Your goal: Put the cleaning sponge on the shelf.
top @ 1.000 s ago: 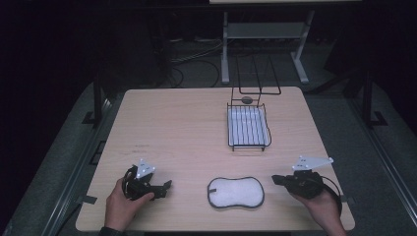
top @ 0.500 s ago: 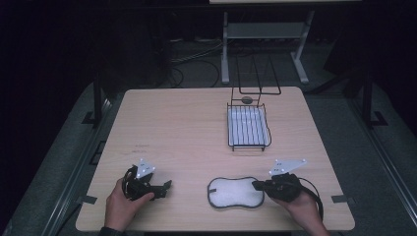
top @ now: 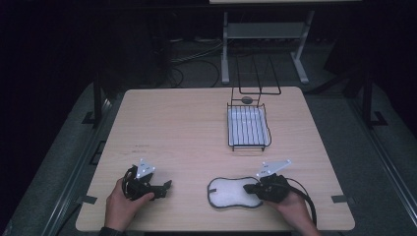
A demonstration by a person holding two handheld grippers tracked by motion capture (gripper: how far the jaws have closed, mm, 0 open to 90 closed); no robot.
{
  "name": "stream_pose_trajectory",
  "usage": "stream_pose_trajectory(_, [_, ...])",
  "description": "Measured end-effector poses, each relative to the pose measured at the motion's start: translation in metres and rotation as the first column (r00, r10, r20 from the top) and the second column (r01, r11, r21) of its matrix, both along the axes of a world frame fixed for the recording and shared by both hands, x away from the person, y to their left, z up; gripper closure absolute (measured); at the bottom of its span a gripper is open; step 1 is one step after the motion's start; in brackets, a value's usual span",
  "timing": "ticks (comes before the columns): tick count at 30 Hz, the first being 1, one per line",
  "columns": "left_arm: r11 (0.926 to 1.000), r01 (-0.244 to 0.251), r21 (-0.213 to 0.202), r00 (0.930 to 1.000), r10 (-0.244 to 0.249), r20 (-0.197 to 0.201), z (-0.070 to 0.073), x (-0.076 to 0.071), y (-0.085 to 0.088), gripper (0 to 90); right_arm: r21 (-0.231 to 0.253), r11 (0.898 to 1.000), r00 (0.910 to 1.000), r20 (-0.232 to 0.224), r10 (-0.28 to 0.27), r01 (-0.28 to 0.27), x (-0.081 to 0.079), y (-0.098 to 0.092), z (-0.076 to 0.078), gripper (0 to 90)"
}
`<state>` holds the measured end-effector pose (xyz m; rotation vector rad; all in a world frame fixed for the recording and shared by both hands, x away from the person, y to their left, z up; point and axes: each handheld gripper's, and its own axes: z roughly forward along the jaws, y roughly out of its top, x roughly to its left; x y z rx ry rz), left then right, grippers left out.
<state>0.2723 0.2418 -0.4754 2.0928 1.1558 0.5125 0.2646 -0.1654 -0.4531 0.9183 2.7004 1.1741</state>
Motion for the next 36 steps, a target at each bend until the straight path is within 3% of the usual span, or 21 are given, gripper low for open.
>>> stream_pose_trajectory(12, [1.0000,0.000,0.000,1.0000,0.000,0.000,0.000,0.000,0.000,12.6,-0.007,0.999,0.9986,0.008,-0.053,0.053,0.012,-0.009,-0.001,90.0])
stream_pose_trajectory(31, [1.0000,-0.002,-0.004,1.0000,0.002,0.001,0.000,0.000,0.000,12.6,-0.033,0.987,0.9864,0.053,-0.155,0.157,0.041,-0.030,0.000,90.0])
stream_pose_trajectory(36, [1.0000,-0.002,-0.004,1.0000,0.002,0.001,0.000,0.000,0.000,12.6,0.012,0.988,0.9853,0.073,-0.154,0.154,0.038,-0.029,0.009,90.0])
